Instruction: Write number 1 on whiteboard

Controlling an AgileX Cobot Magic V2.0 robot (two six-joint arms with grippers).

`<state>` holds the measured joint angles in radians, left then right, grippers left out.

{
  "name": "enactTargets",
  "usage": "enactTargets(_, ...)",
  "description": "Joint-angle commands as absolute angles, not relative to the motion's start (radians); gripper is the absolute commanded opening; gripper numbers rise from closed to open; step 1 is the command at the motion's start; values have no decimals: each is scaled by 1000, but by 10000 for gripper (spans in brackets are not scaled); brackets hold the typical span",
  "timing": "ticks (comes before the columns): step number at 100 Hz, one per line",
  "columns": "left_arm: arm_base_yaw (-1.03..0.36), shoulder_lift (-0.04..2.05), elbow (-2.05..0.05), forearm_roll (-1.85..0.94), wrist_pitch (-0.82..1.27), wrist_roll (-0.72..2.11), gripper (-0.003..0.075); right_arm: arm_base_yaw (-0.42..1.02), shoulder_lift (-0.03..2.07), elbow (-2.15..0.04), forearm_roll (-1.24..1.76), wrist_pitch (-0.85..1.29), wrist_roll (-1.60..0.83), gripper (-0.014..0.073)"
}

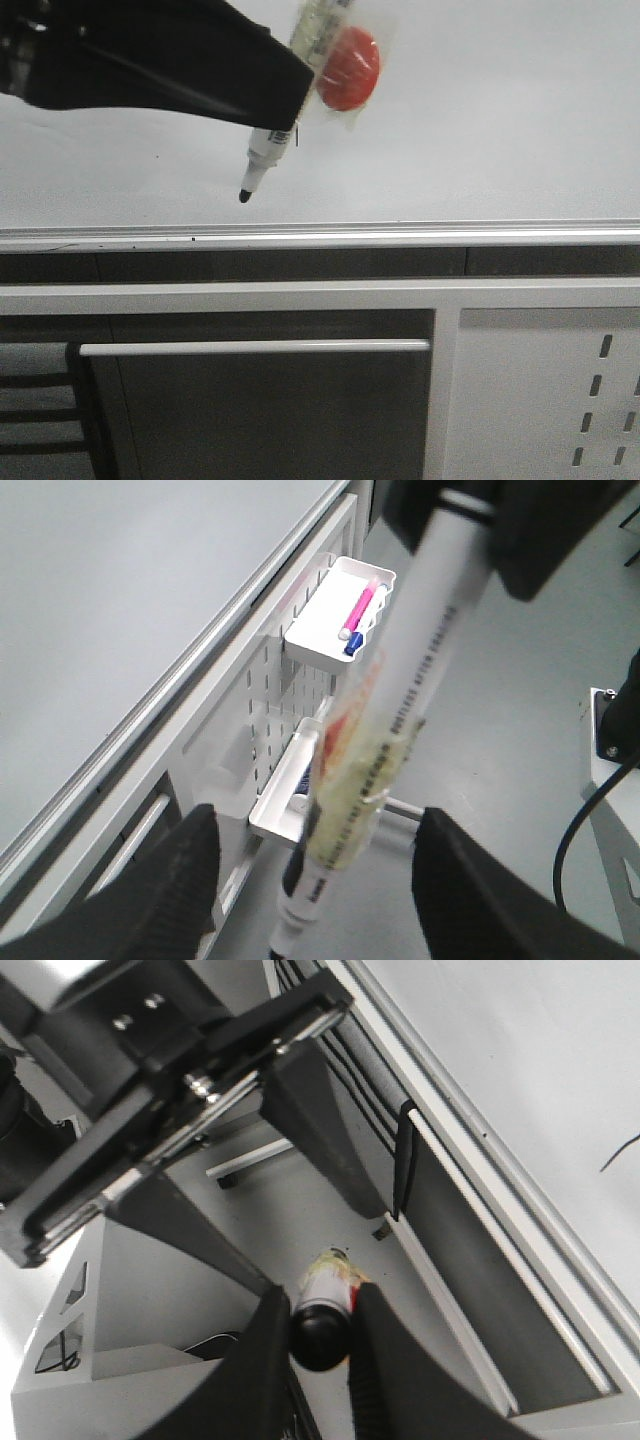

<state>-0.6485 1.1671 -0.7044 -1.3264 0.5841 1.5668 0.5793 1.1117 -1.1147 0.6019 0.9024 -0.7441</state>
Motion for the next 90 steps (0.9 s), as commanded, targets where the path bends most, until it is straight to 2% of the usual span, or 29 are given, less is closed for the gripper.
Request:
enactTargets(1, -658, 1164, -737, -1408, 586, 1593, 383, 576, 1098, -1148, 648, 880, -754, -52)
enactTargets(17, -658, 1178, -742, -1458, 600, 1639, 375, 576, 1098, -1148, 648, 891, -754, -52)
enactTargets(31, -658, 1184, -757, -1459, 638, 1643, 307, 576, 1099, -1148, 648, 894, -754, -52)
enactTargets(45, -658, 1184, -764, -1465, 638, 1643, 183, 576, 1099, -1148, 651, 894, -754, -53)
enactTargets(59, -658, 1184, -764, -1465, 643, 1643, 7, 576, 1099, -1148, 651, 891, -754, -53)
enactTargets(60, -658, 1184, -764, -1465, 642, 1643, -24, 576, 1099, -1148, 651, 891, -754, -53)
enactTargets(65, -658, 1184, -764, -1466, 645, 1643, -20, 576, 1099, -1148, 651, 898, -754, -39)
enactTargets(75, -658, 1184, -764, -1472, 640, 1643, -20, 576, 1099, -1148, 651, 902, -754, 64)
enactTargets(90, -658, 1173, -764, -1474, 586, 1636, -21, 544, 1099, -1148, 651, 860, -699, 349)
